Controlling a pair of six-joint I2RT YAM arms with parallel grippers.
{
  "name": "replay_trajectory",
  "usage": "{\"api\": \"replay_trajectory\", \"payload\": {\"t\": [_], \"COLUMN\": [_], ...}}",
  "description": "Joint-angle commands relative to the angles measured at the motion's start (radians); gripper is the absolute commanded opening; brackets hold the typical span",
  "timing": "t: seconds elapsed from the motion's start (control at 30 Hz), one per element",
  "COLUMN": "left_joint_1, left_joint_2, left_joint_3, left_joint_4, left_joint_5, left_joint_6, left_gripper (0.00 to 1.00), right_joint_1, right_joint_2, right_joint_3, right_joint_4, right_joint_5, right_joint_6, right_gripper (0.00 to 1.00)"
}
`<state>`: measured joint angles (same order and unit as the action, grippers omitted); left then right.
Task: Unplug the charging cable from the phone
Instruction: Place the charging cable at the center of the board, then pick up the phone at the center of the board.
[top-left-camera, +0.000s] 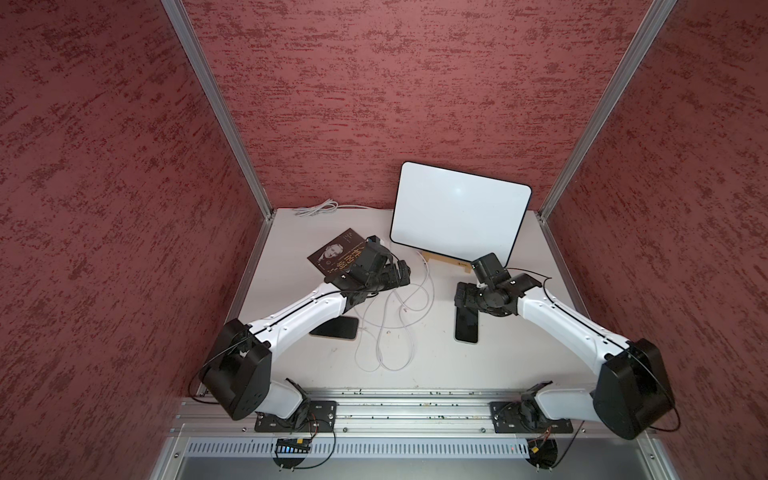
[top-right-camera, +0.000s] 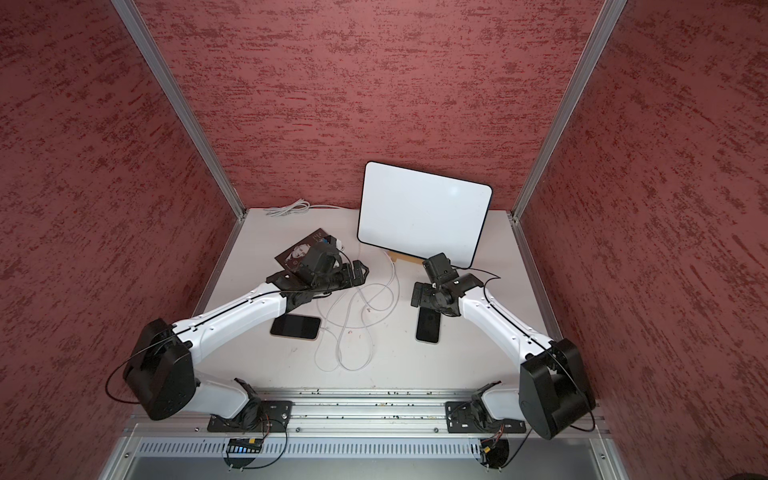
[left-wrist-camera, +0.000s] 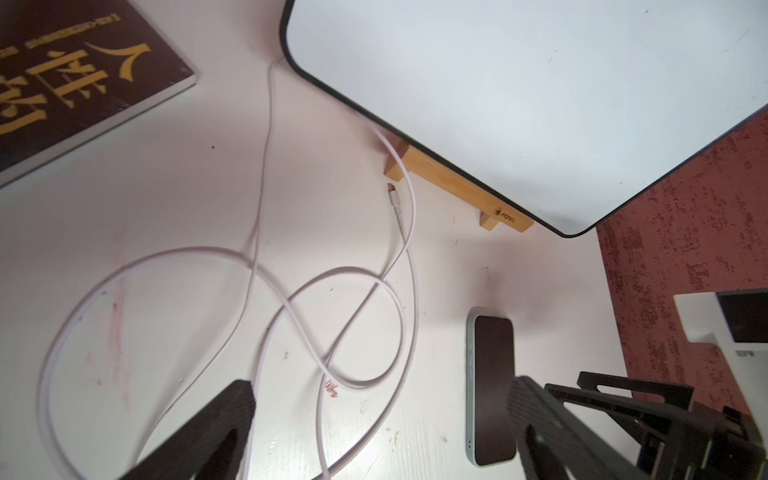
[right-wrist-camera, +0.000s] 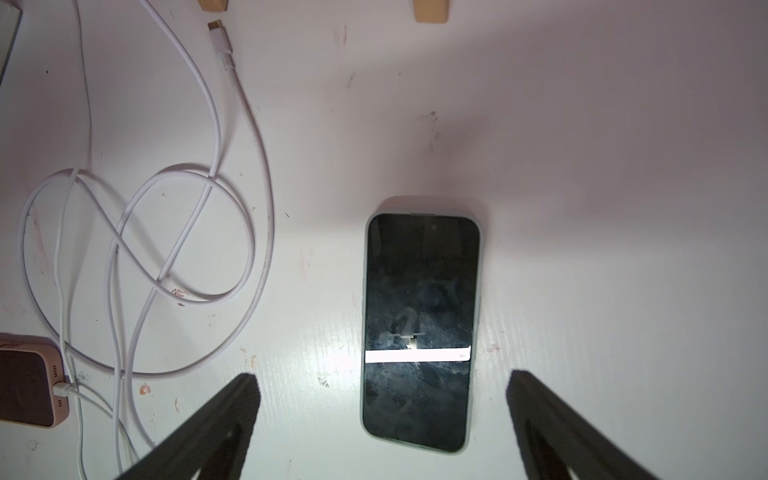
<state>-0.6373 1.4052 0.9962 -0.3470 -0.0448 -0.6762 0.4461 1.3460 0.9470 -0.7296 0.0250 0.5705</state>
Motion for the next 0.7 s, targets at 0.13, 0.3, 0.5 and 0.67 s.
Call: {"api": "replay_trajectory", "payload": {"t": [0.13, 0.3, 0.5, 0.67], "left_joint_1": [0.062, 0.077, 0.104, 0.143], "left_joint_2": [-0.219, -0.314, -0.365, -0.363], "left_joint_3": [-0.179, -0.237, -0.278, -0.303], "left_joint_4": [-0.189, -0.272, -0.370, -0.427], "left_joint_5": [-0.108, -0.138, -0.147, -0.132], "left_joint_6": [-0.144, -0.182, -0.271, -0.339], "left_gripper": [1.00, 1.00, 1.00, 1.00], "right_joint_1": [0.015, 0.015, 0.015, 0.017], "right_joint_2": [0.016, 0.033, 0.019, -0.051], "right_joint_3": [-0.012, -0.013, -0.004, -0.013], "right_joint_4": [0.030, 0.040, 0.015, 0.011], "right_joint_5": [0.001, -0.008, 0.033, 0.091], "right_joint_6": [0.008, 0.028, 0.050, 0.051], "right_gripper": [0.99, 0.99, 0.99, 0.99]}}
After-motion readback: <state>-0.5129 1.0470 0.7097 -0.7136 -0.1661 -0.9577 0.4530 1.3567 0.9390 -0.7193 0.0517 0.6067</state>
